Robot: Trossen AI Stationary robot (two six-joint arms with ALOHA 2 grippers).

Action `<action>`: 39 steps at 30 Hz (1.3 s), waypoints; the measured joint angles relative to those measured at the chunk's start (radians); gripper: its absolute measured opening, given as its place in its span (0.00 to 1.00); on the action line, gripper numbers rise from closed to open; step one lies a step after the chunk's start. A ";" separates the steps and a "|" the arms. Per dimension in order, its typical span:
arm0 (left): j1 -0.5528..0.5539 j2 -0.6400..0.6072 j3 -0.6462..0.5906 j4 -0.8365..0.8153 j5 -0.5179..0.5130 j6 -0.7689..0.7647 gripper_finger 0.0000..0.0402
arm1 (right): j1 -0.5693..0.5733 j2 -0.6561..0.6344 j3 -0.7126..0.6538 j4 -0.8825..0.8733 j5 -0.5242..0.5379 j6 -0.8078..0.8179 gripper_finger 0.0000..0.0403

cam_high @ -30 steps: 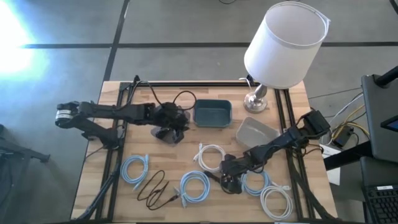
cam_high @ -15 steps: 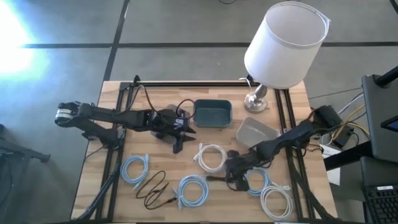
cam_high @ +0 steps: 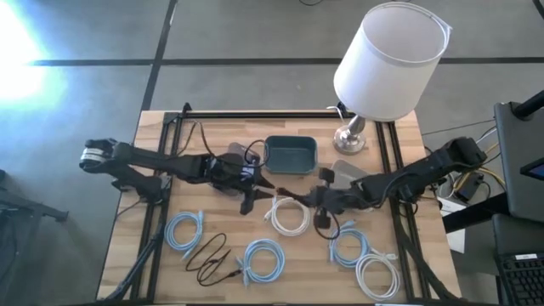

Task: Sort HDMI cables
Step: Put the right black HDMI cable into the black bin

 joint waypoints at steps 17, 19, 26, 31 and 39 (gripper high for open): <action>0.011 0.209 0.069 0.019 -0.075 0.134 0.36 | -0.076 0.110 0.001 0.073 -0.160 -0.041 0.03; 0.009 0.228 0.072 0.019 -0.056 0.127 0.36 | -0.083 0.109 0.000 0.077 -0.155 -0.054 0.03; 0.009 0.276 0.072 0.019 -0.048 0.097 0.36 | -0.089 0.101 0.015 0.116 -0.155 -0.119 0.03; 0.009 0.271 0.072 0.013 -0.048 0.086 0.36 | -0.094 0.099 0.039 0.115 -0.152 -0.158 0.03; 0.010 0.270 0.070 0.008 -0.049 0.086 0.19 | -0.105 0.099 0.053 0.116 -0.153 -0.150 0.03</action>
